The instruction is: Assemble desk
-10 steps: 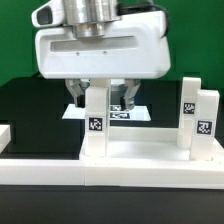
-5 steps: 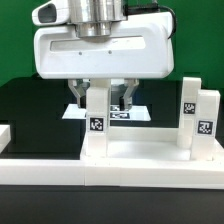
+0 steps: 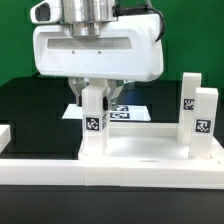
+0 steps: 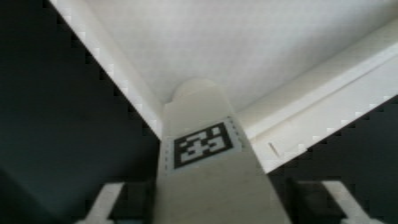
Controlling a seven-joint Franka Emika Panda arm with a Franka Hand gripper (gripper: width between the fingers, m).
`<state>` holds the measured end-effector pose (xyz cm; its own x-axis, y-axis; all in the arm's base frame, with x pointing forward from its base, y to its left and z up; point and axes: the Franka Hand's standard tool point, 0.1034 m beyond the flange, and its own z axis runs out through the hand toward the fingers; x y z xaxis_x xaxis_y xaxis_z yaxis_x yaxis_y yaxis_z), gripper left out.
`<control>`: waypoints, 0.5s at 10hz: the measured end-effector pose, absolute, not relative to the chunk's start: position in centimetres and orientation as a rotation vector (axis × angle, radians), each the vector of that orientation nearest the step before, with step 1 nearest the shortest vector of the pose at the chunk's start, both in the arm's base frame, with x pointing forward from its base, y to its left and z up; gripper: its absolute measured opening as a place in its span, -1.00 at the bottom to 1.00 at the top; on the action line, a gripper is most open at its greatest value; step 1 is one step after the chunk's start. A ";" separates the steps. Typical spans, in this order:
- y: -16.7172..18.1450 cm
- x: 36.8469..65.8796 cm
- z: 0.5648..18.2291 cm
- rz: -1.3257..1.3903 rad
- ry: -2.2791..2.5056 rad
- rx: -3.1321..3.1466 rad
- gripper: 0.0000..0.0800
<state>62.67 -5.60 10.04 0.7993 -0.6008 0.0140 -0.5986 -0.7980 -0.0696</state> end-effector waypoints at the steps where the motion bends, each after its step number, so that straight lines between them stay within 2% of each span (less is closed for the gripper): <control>1: -5.6 62.7 10.1 -0.055 0.951 -2.932 -0.15; 5: -5.5 62.7 10.2 -0.053 0.924 -2.939 -0.15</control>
Offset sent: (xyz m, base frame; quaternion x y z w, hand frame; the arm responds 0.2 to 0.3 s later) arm 0.0000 0.0000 0.0000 0.0000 0.0000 0.0000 1.0000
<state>62.66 -5.48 10.18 0.8199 -0.5724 0.0148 -0.5703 -0.8186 -0.0679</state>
